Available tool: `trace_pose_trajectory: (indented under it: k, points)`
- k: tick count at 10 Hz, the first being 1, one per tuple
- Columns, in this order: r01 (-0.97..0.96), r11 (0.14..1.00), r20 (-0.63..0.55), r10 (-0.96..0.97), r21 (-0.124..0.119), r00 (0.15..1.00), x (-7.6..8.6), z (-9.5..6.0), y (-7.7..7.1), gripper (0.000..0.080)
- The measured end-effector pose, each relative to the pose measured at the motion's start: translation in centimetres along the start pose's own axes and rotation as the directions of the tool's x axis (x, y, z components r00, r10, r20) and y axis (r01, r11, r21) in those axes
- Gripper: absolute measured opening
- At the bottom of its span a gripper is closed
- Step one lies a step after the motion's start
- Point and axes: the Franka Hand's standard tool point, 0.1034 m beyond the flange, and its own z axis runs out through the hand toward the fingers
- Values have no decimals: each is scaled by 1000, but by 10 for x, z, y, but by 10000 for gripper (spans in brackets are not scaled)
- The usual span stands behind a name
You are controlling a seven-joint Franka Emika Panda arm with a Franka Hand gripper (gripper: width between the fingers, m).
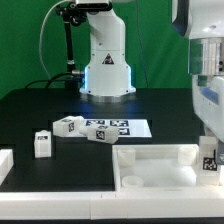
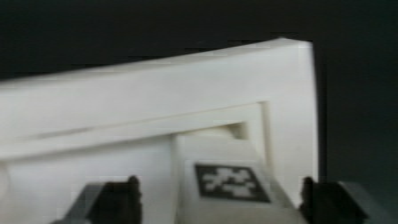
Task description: Assemble one leg
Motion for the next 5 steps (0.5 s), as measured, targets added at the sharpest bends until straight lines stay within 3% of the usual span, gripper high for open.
trace_pose_trajectory:
  k: [1, 3, 5]
  points:
    - [207, 978, -2, -207, -5, 978, 4, -2, -3, 610]
    - [517, 856, -6, -517, -3, 856, 11, -2, -5, 637]
    - [589, 808, -9, -589, -7, 808, 11, -2, -5, 647]
